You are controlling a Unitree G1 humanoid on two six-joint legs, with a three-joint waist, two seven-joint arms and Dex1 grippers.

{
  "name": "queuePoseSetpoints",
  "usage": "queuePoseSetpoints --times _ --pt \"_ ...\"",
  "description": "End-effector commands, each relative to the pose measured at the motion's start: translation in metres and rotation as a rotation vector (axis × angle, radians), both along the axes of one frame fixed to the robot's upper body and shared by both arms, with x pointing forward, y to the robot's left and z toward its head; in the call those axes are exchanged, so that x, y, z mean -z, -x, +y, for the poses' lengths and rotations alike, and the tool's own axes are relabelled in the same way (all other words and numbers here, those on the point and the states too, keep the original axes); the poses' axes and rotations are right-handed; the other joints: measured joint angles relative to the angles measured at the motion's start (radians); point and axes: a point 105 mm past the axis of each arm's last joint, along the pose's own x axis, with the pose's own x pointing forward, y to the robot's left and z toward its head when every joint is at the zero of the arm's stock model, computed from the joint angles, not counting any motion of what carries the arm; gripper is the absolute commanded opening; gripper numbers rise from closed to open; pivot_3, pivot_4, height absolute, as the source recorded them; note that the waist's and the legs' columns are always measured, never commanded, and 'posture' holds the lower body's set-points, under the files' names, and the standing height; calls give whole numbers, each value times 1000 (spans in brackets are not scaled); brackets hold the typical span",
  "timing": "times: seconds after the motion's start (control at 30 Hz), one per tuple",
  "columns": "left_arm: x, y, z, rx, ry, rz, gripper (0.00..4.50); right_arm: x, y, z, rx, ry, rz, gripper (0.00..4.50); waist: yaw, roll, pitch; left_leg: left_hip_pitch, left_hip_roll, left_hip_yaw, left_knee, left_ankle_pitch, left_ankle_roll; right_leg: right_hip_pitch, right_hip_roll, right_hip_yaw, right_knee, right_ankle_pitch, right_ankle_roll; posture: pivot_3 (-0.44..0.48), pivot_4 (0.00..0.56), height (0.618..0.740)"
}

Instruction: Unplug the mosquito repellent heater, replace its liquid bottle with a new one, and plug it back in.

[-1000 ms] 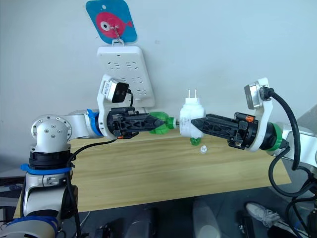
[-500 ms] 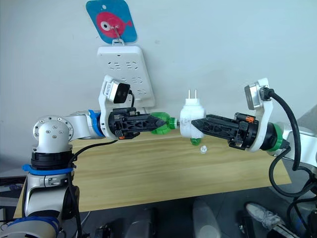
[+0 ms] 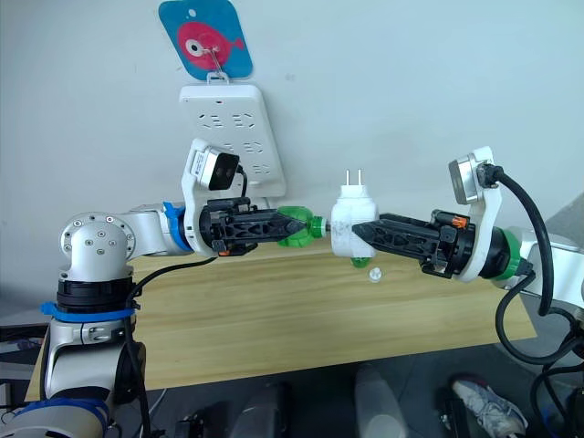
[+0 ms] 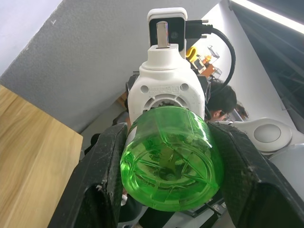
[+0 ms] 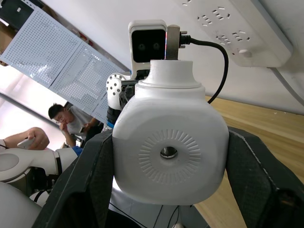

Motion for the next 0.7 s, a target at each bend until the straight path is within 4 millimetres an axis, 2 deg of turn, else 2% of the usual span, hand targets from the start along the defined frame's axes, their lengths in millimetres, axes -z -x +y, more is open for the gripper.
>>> queuePoseSetpoints --times 0.03,0.7 --pt "-6 2 -1 0 10 -44 2303 -7 11 6 -58 -10 -31 2947 0 0 0 0 0 0 0 0 0 0 0 0 0 0 0 -223 235 734" --pt "-2 12 -6 53 6 -46 2303 -6 5 4 -17 -8 -22 2947 0 0 0 0 0 0 0 0 0 0 0 0 0 0 0 -221 232 734"
